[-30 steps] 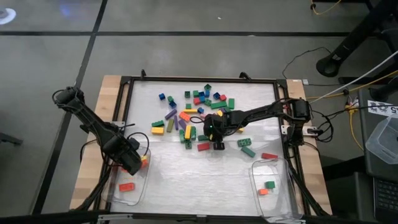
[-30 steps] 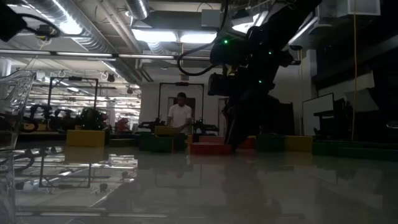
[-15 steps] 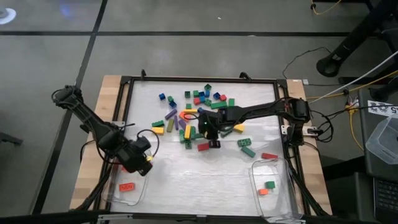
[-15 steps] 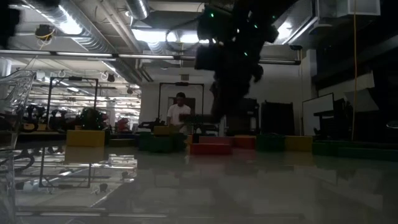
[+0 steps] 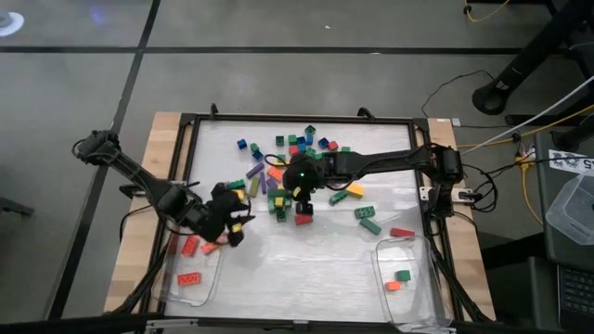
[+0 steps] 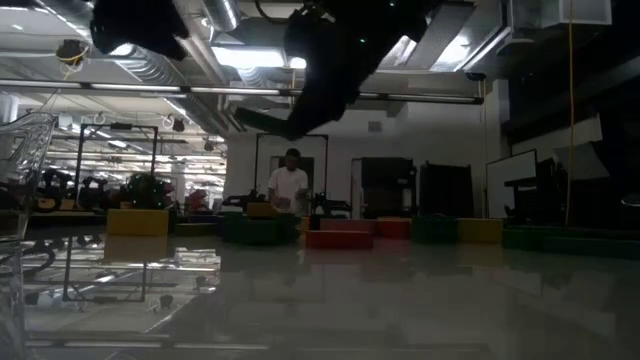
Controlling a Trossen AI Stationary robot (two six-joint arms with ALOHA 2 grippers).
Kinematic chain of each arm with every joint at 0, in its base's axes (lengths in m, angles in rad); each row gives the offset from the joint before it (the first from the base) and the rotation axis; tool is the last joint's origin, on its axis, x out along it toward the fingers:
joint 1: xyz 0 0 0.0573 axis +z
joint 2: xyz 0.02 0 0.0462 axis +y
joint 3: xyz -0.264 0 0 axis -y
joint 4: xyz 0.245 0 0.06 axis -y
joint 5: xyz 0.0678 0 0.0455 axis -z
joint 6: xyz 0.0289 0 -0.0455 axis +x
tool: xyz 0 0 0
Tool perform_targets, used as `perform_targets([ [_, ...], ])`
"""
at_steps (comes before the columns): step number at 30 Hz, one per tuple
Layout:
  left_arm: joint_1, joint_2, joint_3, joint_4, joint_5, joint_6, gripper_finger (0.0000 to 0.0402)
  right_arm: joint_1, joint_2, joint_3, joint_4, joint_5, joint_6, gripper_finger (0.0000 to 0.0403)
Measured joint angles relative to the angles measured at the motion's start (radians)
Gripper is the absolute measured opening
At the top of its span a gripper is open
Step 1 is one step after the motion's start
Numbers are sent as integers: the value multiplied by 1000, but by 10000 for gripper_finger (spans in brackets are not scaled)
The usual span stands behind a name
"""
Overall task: Sort blocks by size
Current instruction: Put the large green wooden block into the left transparent bin
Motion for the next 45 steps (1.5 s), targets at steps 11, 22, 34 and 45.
perform_targets([
  [11, 170, 0, 0, -4, 50, -275, 141, 0, 0, 1, 118, 165, -118, 112],
  [22, 268, -1, 0, -4, 96, -250, 141, 62, 0, 1, 147, 265, -224, 112],
  [34, 302, -2, 0, 67, 182, -143, 140, 126, -2, 1, 220, 343, -295, 112],
  [45, 302, -3, 0, 92, 236, -89, 51, 126, -2, 1, 222, 345, -319, 115],
])
